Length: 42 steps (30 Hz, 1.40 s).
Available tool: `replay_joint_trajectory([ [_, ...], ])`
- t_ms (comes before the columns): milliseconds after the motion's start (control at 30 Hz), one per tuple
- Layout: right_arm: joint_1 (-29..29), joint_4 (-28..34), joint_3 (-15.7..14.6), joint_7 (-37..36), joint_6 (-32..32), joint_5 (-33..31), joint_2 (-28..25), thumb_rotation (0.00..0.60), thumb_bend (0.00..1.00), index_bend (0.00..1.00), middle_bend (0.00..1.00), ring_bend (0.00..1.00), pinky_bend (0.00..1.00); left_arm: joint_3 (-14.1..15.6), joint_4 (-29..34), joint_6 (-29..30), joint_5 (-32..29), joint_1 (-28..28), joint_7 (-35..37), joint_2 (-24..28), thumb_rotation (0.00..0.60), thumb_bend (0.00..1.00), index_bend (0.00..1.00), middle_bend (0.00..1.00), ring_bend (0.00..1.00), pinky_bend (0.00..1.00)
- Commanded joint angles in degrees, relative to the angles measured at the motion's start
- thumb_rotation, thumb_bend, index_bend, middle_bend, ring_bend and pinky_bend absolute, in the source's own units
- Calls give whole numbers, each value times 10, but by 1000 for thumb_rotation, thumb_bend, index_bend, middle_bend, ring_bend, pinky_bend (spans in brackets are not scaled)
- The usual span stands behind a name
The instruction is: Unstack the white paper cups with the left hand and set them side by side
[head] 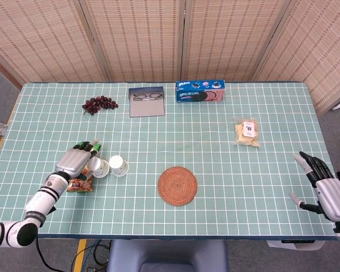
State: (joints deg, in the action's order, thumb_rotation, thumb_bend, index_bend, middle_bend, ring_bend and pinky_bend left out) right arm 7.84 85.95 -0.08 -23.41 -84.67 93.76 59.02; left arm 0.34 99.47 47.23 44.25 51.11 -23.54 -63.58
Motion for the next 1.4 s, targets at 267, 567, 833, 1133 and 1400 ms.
replay_joint_trajectory([
  [267,-2,-1,0,-2,-4,1,-1,600,251,0,0,0,0,-3,-26,-14,16,-8,20,-20,600,406,365,0,0,133],
  [567,-4,0,-1,-4,-9,2,-3,600,251,0,0,0,0,-10,-59,-32,37,-14,46,-42,600,406,366,0,0,133],
  [833,-3,1,0,1,-4,0,-2,600,251,0,0,0,0,-13,-86,-47,51,-18,66,-48,600,405,370,0,0,134],
  [1133,-1,2,1,7,3,-6,0,600,251,0,0,0,0,-12,-107,-60,67,-23,79,-51,600,406,373,0,0,133],
  [1400,0,2,2,9,7,-9,0,600,251,0,0,0,0,-17,-131,-71,84,-26,96,-61,600,406,339,0,0,134],
])
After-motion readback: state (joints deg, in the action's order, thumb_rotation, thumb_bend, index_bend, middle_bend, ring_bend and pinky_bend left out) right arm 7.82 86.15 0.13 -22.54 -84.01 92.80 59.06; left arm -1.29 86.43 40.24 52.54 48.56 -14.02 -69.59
